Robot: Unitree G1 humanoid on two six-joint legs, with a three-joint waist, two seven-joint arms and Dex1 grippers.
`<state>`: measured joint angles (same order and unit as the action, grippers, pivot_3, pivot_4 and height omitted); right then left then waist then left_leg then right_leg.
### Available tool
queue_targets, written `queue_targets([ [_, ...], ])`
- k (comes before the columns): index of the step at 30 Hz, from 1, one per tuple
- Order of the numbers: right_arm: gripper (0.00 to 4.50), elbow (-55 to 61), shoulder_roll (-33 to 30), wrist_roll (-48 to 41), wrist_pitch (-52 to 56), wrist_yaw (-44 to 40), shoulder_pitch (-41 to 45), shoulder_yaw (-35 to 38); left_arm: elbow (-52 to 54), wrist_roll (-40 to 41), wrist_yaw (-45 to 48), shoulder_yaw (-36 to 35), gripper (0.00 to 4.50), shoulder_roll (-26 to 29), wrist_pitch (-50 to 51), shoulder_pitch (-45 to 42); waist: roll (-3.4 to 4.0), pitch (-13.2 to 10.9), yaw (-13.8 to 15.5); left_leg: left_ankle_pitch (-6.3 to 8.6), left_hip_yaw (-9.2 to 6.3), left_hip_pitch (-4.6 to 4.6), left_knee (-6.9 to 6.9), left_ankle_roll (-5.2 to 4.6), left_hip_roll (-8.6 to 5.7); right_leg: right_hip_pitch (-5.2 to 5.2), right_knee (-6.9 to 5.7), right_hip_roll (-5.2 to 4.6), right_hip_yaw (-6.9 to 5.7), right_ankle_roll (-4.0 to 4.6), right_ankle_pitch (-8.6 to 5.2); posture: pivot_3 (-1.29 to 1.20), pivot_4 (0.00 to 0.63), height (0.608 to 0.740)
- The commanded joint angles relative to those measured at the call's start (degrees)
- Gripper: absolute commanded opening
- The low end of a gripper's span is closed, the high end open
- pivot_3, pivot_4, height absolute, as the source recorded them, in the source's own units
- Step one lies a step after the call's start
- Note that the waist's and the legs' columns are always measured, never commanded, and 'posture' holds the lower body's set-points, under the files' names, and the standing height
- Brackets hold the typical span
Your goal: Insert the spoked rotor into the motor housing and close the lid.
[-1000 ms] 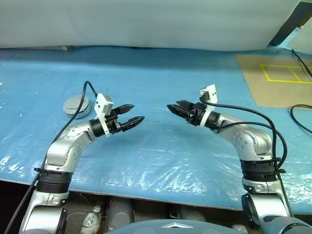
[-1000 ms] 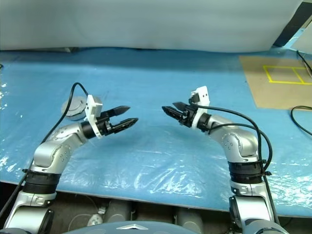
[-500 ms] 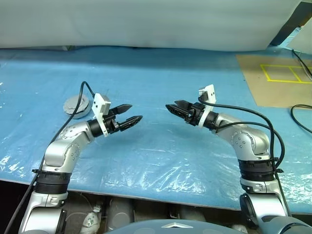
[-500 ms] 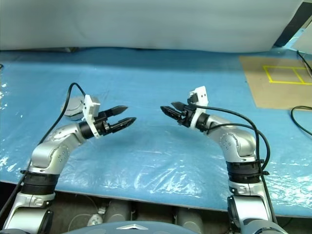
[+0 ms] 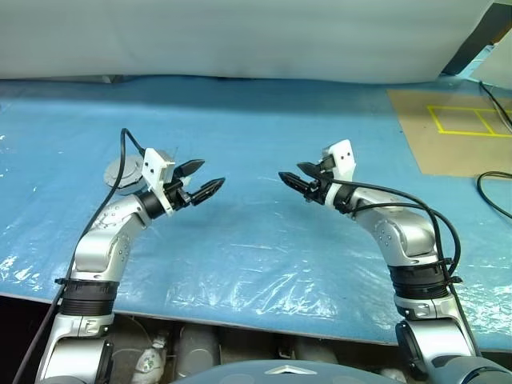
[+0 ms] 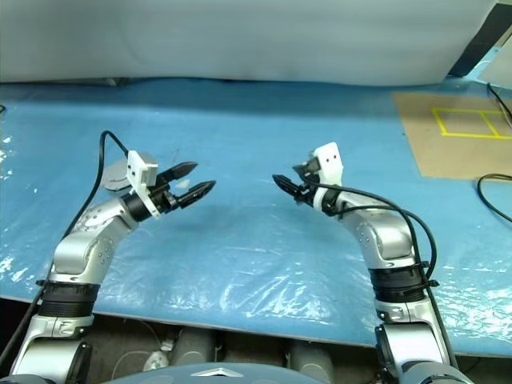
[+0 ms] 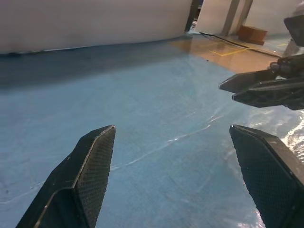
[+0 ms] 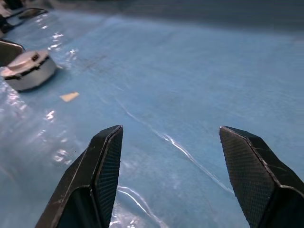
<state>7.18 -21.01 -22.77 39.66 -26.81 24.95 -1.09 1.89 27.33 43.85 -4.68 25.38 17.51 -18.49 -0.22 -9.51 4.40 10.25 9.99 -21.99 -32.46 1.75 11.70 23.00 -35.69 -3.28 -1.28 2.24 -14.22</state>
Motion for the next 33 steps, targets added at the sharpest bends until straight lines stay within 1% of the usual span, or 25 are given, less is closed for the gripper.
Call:
queue_targets([
  [1,3.35,3.3,0.4,3.4,-2.8,3.2,-0.1,-0.3,-0.5,-1.1,-3.5,-2.7,4.05,-0.7,-1.6,-0.5,0.00,0.0,-0.1,0.00,0.00,0.00,0.00,0.00,0.00,0.00,0.00,0.00,0.00,0.00,0.00,0.00,0.150,0.740],
  [5,3.35,3.0,0.6,8.8,-3.8,9.3,-0.2,0.3,0.2,-1.8,-13.8,-6.3,4.05,-4.9,-1.0,0.0,0.00,0.0,-0.2,0.00,-0.01,-0.01,-0.02,0.00,0.00,-0.01,0.00,0.00,0.00,-0.01,0.00,0.00,0.150,0.740],
  [8,3.35,4.3,1.1,13.6,-3.8,14.9,-1.6,0.3,3.3,-2.6,-20.3,-7.9,4.05,-7.8,-0.1,2.2,0.00,0.0,-0.3,0.00,-0.02,-0.02,-0.04,0.01,-0.01,-0.02,0.00,0.00,0.00,-0.01,0.01,0.00,0.150,0.740],
  [10,3.35,5.3,1.5,16.6,-4.3,18.4,-3.1,0.4,5.5,-3.7,-23.2,-8.2,4.05,-9.0,-0.5,4.0,0.00,0.0,-0.3,0.01,-0.03,-0.03,-0.02,0.01,-0.02,-0.02,0.01,0.02,0.00,-0.02,0.01,0.00,0.150,0.740],
  [13,3.35,7.4,1.2,21.7,-6.6,22.3,-6.7,-0.2,8.8,-3.1,-26.8,-9.6,4.05,-11.2,-1.2,6.5,0.00,0.0,-0.3,0.01,-0.04,-0.04,0.02,0.02,-0.02,-0.01,0.05,0.02,-0.01,-0.02,0.01,0.00,0.150,0.740],
  [15,3.35,8.8,1.9,22.8,-6.8,23.3,-8.5,0.0,10.5,-0.8,-29.6,-11.7,4.05,-13.2,0.2,8.0,0.00,0.0,-0.4,0.01,-0.05,-0.03,0.01,0.01,-0.02,-0.01,0.05,0.01,-0.01,-0.04,0.01,0.00,0.150,0.740],
  [21,3.35,11.5,4.4,23.9,-5.6,24.3,-10.9,0.5,14.2,-2.9,-30.0,-10.3,4.05,-13.1,-0.7,12.4,0.00,0.0,-0.6,0.01,-0.15,0.13,-0.03,0.00,0.00,-0.04,0.04,0.03,0.09,-0.06,0.00,0.00,0.150,0.740],
  [27,3.35,10.3,4.3,25.3,-6.7,23.9,-9.5,0.5,13.4,-3.8,-30.9,-9.7,4.05,-13.8,-1.4,11.6,0.00,0.0,-0.5,0.02,-0.16,0.12,-0.17,0.00,-0.01,-0.09,0.04,0.00,0.17,-0.12,0.03,0.00,0.150,0.740],
  [33,3.35,10.2,5.4,25.1,-6.4,23.5,-9.3,0.7,13.3,-5.1,-30.0,-8.9,4.05,-12.9,-2.5,11.9,0.00,0.0,-0.5,0.01,-0.18,0.12,-0.15,0.00,-0.01,-0.08,0.04,0.04,0.18,-0.13,0.03,0.00,0.150,0.740],
])
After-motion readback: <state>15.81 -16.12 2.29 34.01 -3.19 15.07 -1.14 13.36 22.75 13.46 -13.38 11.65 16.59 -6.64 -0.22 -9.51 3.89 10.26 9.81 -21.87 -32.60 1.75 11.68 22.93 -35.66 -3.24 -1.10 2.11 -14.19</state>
